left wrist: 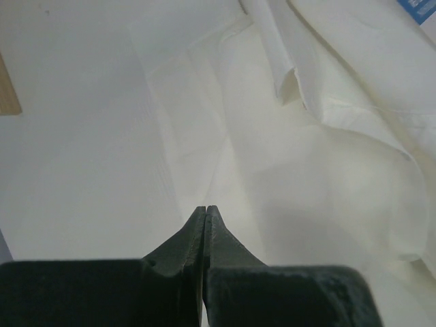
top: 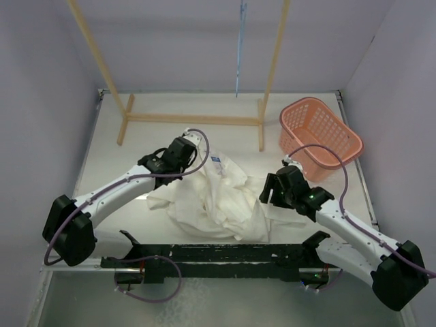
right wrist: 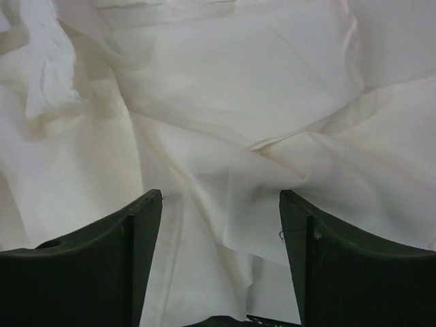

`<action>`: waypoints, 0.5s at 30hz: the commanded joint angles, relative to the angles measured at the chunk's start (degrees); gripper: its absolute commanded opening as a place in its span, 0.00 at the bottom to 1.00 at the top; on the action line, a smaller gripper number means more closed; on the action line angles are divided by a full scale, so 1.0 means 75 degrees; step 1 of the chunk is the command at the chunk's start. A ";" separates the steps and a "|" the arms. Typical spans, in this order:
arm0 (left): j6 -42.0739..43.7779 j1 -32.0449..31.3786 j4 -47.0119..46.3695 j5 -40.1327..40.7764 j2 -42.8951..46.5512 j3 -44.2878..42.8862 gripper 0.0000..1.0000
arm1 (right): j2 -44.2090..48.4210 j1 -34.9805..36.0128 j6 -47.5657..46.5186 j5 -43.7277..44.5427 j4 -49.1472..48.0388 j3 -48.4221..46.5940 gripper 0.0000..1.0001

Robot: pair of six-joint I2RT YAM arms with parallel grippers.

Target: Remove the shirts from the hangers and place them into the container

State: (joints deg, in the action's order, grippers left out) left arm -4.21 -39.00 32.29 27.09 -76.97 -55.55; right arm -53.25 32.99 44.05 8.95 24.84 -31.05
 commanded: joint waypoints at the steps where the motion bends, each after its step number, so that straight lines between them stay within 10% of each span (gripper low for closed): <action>1: -0.1386 0.0049 -0.0381 -0.0488 0.0589 -0.0069 0.00 | -0.0061 0.0031 0.0069 -0.0463 -0.0999 0.0161 0.74; 8: -0.3309 0.0043 -0.2019 -0.0559 0.1621 0.2230 0.00 | 0.0034 0.0031 -0.0200 -0.1445 -0.2356 0.0698 0.99; 15: -0.4341 0.0029 -0.2856 -0.0376 0.2249 0.3137 0.00 | -0.0169 0.0028 -0.0128 -0.2622 -0.3821 0.1183 1.00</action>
State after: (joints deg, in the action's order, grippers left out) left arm -29.28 -39.00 20.82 23.75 -64.66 -34.61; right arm -53.65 32.99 43.11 -3.97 6.50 -23.11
